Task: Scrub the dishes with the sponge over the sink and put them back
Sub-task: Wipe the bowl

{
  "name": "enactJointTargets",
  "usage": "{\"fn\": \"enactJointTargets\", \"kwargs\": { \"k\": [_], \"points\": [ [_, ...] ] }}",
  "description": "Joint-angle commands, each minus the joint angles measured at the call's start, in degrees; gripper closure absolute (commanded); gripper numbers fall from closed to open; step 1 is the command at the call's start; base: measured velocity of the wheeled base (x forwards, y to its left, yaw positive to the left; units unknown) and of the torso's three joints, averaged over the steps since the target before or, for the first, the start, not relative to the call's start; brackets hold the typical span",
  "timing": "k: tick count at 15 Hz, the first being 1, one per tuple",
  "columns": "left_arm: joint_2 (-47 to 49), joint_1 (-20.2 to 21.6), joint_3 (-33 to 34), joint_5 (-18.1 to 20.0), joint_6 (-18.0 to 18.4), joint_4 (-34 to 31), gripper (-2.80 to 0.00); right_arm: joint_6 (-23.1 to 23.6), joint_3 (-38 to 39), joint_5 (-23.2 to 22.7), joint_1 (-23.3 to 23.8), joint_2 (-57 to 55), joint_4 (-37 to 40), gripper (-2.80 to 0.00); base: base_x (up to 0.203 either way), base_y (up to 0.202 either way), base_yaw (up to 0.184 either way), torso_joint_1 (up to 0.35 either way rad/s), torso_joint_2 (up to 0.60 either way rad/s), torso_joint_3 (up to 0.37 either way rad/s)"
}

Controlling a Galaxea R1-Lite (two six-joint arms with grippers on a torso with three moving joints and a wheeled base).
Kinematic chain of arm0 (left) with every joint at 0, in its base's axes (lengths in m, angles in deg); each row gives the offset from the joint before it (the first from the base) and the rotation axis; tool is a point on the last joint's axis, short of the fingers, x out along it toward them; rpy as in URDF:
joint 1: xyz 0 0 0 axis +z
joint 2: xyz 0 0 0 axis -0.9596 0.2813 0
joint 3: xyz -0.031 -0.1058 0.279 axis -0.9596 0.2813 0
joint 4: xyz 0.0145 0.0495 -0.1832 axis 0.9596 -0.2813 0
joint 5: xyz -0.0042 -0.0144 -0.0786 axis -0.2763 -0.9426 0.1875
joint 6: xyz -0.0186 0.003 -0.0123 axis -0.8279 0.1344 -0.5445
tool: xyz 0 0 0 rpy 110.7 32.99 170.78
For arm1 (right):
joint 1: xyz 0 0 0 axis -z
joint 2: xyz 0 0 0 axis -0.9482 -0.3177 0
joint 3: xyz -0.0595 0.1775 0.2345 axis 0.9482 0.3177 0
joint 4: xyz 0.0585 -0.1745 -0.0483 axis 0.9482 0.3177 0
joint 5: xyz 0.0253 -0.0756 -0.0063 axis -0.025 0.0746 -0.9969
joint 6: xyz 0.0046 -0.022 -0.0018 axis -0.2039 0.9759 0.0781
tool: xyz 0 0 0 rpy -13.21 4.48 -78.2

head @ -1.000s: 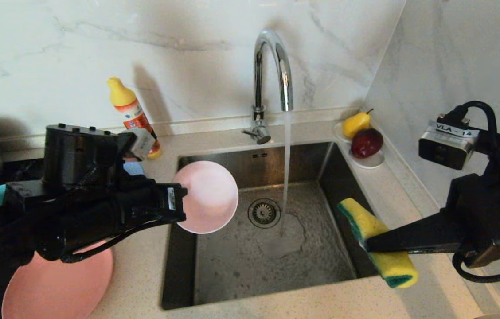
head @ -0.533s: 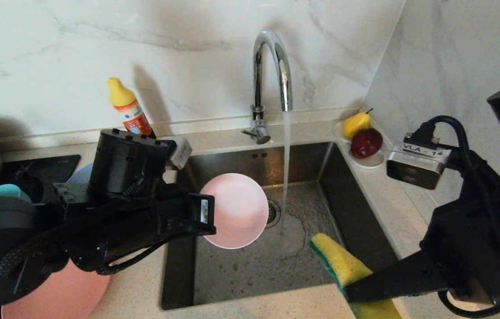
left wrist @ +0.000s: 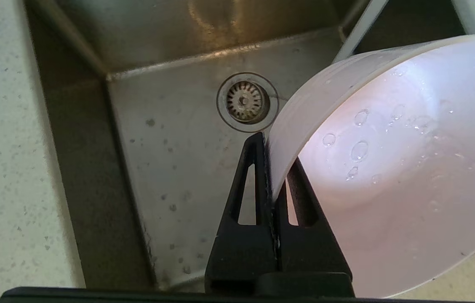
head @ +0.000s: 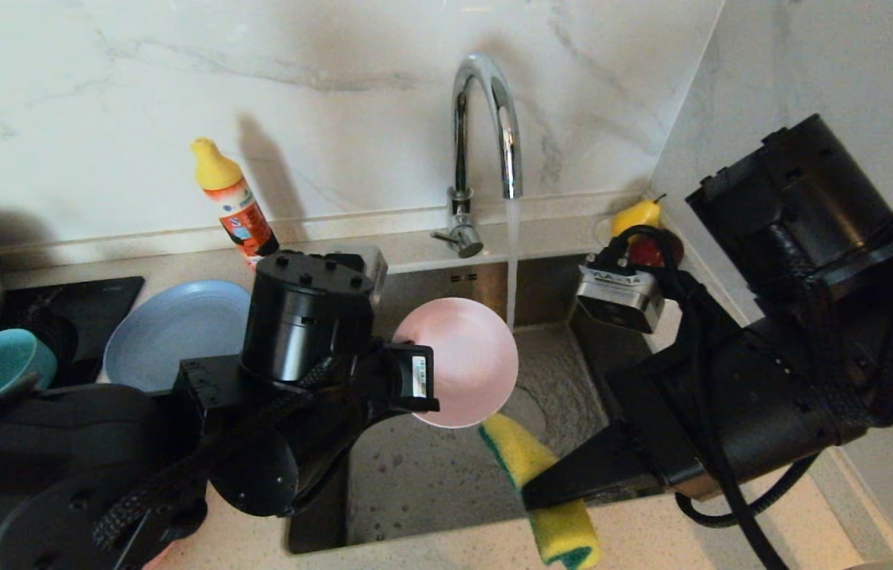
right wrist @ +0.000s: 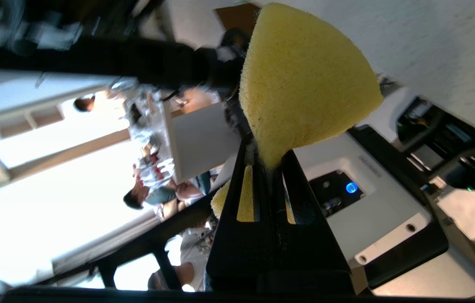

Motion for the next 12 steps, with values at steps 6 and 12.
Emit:
{"fn": "enactJointTargets", "kwargs": {
  "k": [6, 12],
  "points": [
    [0.4, -0.5, 0.6, -0.7, -1.6, 1.0, 0.00, -2.2, -7.8, 2.5, 0.0, -9.2, 1.7, 0.00, 0.000, 0.000, 0.000, 0.000, 0.00, 0.000],
    [-0.3, -0.5, 2.7, -0.7, -1.8, 6.2, 0.00, -4.6, -12.6, 4.1, 0.4, -12.6, 1.8, 0.00, 0.000, 0.000, 0.000, 0.000, 0.00, 0.000]
  ]
}}
